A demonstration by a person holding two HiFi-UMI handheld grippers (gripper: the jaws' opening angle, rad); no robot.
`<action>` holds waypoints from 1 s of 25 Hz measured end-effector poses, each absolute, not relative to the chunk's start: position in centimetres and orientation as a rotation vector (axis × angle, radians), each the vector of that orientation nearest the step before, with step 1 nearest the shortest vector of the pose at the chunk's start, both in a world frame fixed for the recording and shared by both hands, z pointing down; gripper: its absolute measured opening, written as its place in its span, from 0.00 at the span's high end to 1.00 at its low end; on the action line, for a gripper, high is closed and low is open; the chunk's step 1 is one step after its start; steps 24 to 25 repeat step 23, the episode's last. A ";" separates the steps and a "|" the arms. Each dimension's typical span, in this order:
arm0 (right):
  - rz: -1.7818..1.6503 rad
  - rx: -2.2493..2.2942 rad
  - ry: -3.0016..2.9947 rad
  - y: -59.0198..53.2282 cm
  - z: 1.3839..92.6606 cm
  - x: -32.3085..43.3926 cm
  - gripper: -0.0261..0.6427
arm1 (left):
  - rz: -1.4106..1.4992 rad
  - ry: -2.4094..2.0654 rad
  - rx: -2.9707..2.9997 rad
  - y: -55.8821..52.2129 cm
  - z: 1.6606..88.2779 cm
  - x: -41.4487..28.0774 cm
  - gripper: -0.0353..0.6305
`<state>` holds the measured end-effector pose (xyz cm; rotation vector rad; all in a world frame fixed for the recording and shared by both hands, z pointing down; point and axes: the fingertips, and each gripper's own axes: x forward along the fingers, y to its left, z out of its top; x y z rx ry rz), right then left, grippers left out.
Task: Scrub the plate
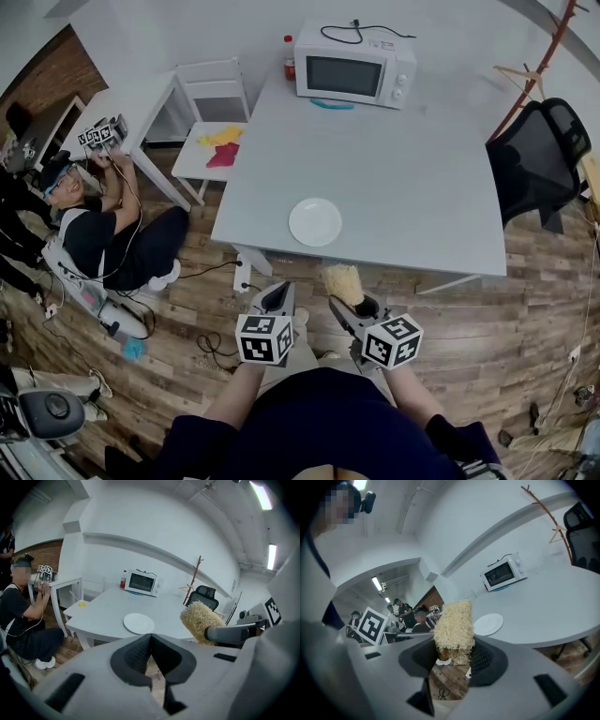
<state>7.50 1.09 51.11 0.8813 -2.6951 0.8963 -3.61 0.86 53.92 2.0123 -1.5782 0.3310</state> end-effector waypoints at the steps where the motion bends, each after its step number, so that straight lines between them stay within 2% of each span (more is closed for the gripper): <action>1: 0.893 0.880 -2.699 1.3 51.0 7.5 0.69 | 0.331 -1.579 2.015 1.0 53.8 -3.5 0.92; 25: 0.863 0.864 -2.718 3.5 50.1 8.6 0.69 | 0.276 -1.589 2.011 3.0 53.1 -1.9 0.92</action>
